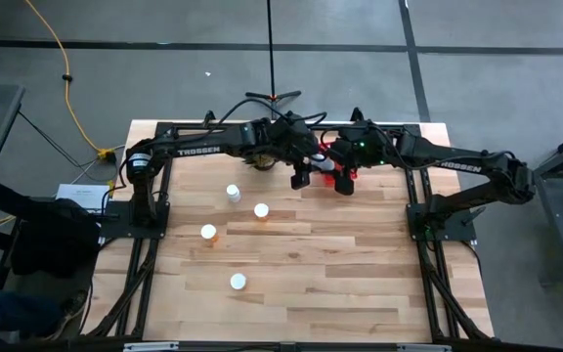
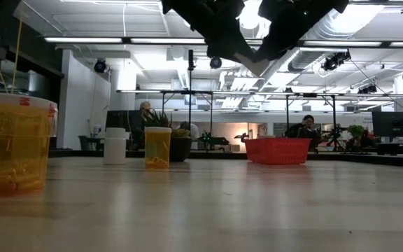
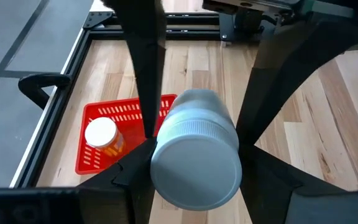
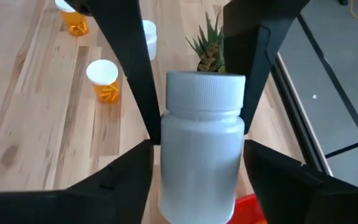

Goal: Pick and place pill bottles into a basket
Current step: Put the top white pill bottle into the bin

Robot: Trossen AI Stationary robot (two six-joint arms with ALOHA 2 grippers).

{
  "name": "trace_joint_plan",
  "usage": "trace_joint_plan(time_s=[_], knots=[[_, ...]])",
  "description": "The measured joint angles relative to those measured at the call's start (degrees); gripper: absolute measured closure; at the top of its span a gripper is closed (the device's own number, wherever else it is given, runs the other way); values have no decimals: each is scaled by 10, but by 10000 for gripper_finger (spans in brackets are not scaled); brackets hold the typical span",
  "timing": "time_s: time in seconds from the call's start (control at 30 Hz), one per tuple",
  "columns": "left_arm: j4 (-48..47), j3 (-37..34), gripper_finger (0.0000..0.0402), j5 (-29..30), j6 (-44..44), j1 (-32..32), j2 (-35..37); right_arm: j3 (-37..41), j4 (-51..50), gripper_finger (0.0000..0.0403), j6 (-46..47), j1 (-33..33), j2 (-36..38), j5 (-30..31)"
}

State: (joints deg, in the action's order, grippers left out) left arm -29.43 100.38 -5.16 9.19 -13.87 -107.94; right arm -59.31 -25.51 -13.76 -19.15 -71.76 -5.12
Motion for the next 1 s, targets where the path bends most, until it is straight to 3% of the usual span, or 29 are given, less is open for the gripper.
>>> trace_joint_plan(time_s=[0.2, 0.6, 1.0], knots=[[2, 0, 173, -1, 0, 0, 0, 0, -3, 138, -3, 0, -17, 4], [-3, 0, 173, 0, 0, 0, 0, 0, 1, 189, 2, 0, -26, 3], [-6, 0, 173, 0, -1, 0, 0, 0, 16, 198, 11, 0, -26, 3]])
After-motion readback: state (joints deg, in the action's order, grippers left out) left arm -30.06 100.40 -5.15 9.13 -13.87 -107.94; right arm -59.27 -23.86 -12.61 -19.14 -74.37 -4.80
